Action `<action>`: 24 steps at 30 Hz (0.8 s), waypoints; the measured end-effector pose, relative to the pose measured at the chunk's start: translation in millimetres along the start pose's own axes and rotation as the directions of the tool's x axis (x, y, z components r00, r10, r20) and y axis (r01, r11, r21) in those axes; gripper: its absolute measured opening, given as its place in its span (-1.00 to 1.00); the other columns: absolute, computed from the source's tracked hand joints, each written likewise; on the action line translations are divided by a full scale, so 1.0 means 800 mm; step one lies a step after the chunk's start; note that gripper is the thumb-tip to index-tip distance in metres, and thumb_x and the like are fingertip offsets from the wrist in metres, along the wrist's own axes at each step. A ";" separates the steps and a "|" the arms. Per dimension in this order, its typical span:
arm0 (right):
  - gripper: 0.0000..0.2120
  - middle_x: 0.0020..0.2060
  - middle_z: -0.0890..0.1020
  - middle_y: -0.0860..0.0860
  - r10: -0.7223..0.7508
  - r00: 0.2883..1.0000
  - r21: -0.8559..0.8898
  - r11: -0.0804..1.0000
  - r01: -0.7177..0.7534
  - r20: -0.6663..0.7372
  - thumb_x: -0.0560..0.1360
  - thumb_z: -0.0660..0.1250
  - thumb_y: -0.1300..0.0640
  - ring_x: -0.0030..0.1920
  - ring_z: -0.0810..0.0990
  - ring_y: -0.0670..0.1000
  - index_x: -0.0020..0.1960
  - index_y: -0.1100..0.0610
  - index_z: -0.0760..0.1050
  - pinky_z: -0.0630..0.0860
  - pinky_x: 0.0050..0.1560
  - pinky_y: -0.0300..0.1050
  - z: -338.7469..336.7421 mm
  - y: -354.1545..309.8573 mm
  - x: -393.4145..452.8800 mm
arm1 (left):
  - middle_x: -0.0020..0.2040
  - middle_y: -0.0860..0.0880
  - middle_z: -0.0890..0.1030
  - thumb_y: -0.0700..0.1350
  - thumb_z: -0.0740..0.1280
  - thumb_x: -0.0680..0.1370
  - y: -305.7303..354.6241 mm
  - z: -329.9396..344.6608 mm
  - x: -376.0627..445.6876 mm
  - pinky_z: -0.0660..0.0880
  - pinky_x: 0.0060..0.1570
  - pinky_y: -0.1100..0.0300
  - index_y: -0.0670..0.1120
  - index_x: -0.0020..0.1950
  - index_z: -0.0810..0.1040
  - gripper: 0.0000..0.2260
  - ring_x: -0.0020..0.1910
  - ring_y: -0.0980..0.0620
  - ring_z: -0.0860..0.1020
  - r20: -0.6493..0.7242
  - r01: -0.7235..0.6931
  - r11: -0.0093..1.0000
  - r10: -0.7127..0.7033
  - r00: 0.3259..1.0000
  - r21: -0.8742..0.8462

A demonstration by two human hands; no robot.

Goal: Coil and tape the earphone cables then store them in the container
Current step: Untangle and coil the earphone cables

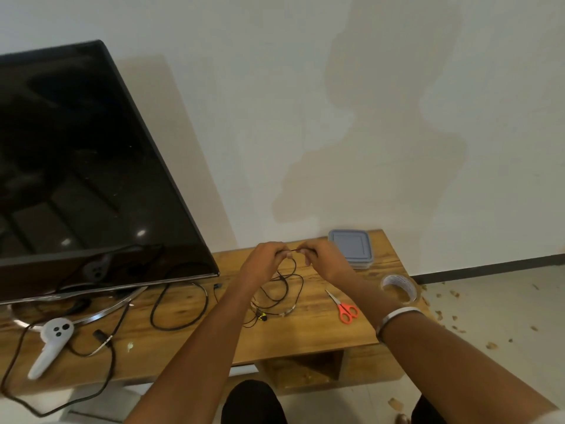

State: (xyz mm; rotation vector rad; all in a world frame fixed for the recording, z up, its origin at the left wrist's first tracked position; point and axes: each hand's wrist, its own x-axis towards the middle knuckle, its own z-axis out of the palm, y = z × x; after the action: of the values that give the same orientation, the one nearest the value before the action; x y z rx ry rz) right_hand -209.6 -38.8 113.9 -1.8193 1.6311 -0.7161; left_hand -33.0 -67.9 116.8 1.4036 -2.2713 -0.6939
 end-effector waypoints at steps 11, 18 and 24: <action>-0.72 0.10 0.60 0.11 0.011 1.000 -0.014 1.000 -0.011 0.005 0.56 0.25 0.21 0.08 0.56 0.07 0.26 0.20 0.47 0.46 0.08 -0.13 -0.013 0.010 -0.012 | -0.26 0.14 0.52 -0.13 0.25 0.62 0.013 -0.001 0.007 0.26 -0.32 0.38 -0.11 -0.03 0.64 -0.82 -0.33 0.22 0.43 -0.008 -0.021 1.000 0.021 1.000 0.005; -0.75 -0.08 0.65 0.14 -0.010 0.996 -0.093 0.996 0.017 0.083 0.61 0.14 0.17 -0.04 0.59 0.12 0.14 0.17 0.56 0.48 -0.03 -0.02 0.001 -0.006 0.001 | -0.15 -0.01 0.62 -0.10 0.24 0.61 0.014 0.006 0.011 0.47 -0.15 0.02 -0.10 -0.06 0.61 -0.83 -0.19 0.00 0.53 0.043 -0.030 0.998 0.028 0.999 0.052; -0.73 -0.02 0.65 0.19 0.135 0.988 -0.130 0.981 -0.144 -0.078 0.62 0.13 0.21 -0.10 0.59 0.14 0.21 0.20 0.55 0.48 -0.13 -0.07 -0.021 0.028 0.000 | -0.07 0.04 0.64 -0.08 0.20 0.64 -0.017 -0.010 0.005 0.44 -0.20 0.13 -0.07 0.01 0.63 -0.78 -0.27 0.17 0.48 0.016 0.027 0.997 -0.028 0.999 0.067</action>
State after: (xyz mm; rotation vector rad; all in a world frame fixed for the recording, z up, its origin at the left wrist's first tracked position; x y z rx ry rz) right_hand -237.0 -42.2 109.3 -1.7679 1.8726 -0.6246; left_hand -20.8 -78.7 115.4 1.4678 -2.3122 -0.6467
